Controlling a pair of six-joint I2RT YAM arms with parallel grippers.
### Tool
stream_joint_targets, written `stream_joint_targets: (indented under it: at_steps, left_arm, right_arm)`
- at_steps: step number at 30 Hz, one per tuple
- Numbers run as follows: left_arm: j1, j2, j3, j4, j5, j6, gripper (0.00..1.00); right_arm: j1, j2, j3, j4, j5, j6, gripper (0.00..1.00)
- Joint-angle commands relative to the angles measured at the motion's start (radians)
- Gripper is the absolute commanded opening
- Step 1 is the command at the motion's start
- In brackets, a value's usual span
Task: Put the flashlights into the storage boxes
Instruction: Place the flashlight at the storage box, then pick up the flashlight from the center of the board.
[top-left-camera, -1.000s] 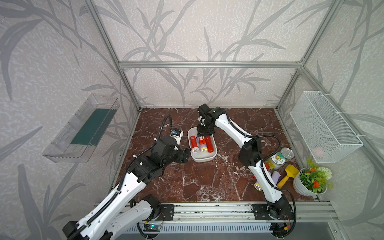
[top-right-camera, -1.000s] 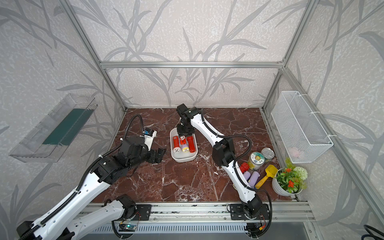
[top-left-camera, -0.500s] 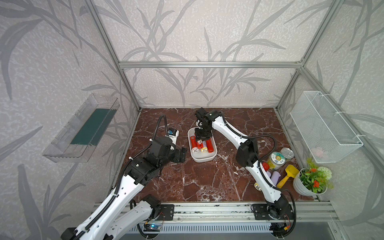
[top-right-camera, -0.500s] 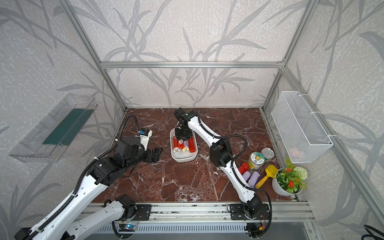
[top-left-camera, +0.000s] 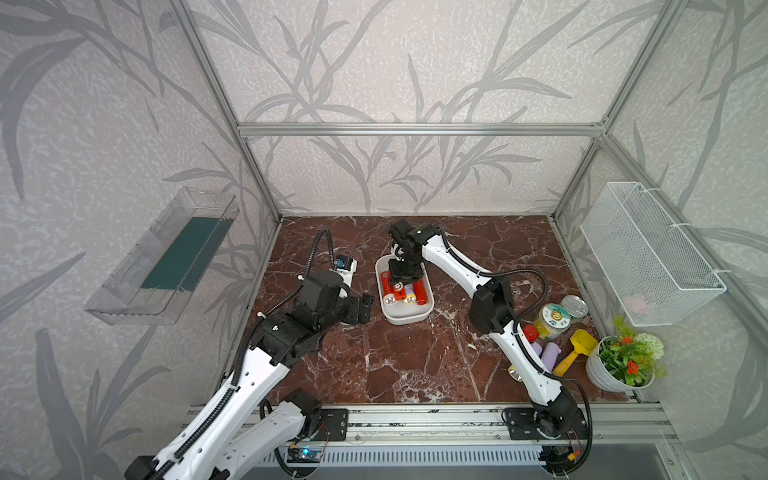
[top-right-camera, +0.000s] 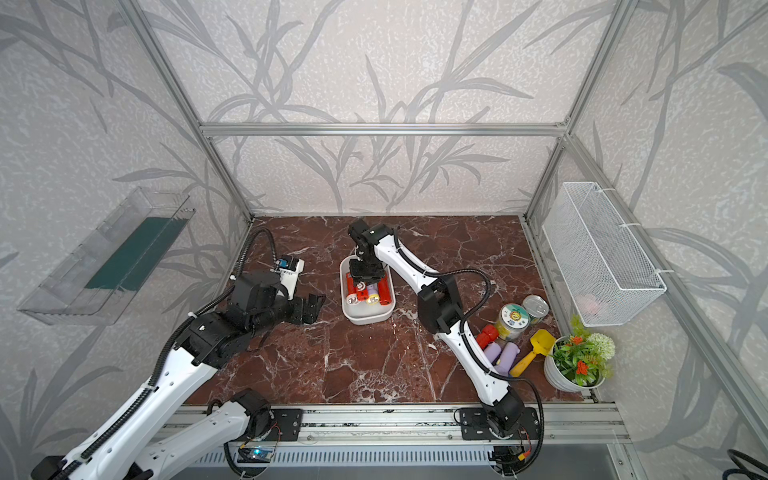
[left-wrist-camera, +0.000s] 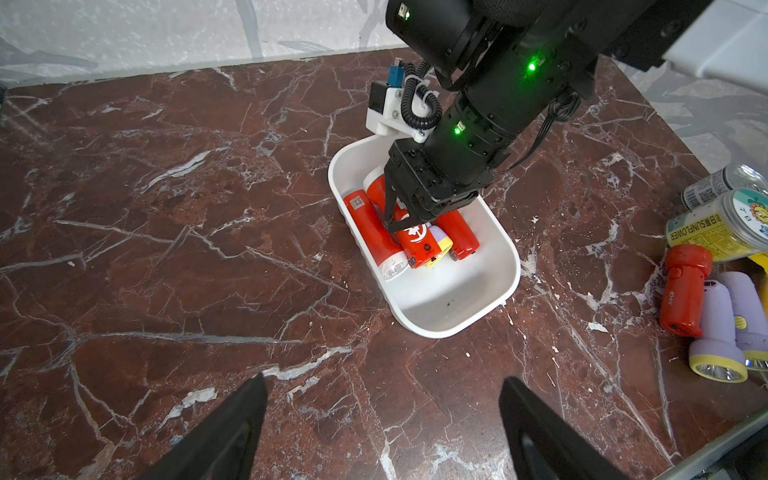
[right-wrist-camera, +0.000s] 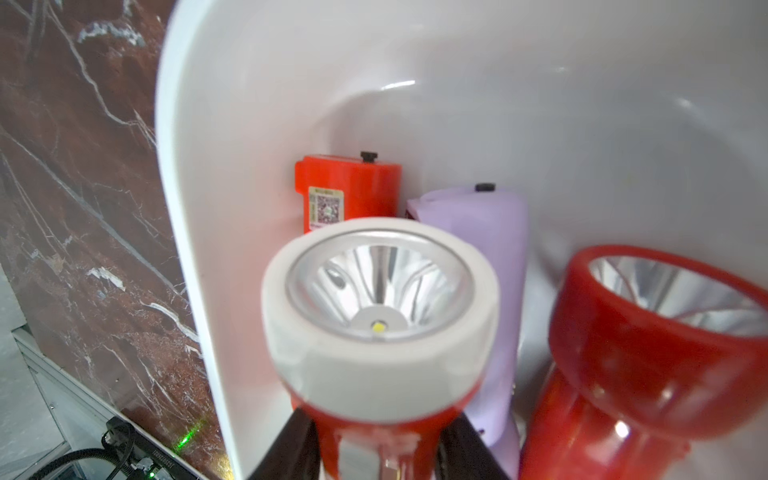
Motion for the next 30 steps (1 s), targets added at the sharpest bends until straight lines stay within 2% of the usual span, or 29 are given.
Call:
stream_joint_targets:
  at_steps: [1,5,14,20,26,30]
  left_arm:
    - [0.008,0.002,-0.011,-0.01,0.018,0.005,0.9]
    - [0.011,0.01,-0.02,0.004,0.029,-0.002,0.9]
    - [0.015,0.032,-0.025,0.036,0.049,-0.008,0.9]
    - [0.016,0.058,-0.017,0.068,0.066,-0.014,0.9]
    - [0.014,0.109,-0.003,0.098,0.107,-0.013,0.9]
    - [0.014,0.183,0.027,0.138,0.166,0.001,0.9]
  right_arm:
    - [0.006,-0.003,0.021,0.022,-0.028,-0.044,0.5]
    - [0.001,-0.05,0.02,0.044,-0.009,-0.079,0.55]
    - [-0.055,-0.144,0.009,0.024,0.017,-0.095,0.55]
    - [-0.107,-0.182,-0.072,0.007,0.076,-0.122,0.54]
    - [-0.16,-0.29,-0.233,0.003,0.169,-0.156,0.54]
    - [-0.212,-0.449,-0.5,0.089,0.186,-0.142,0.54]
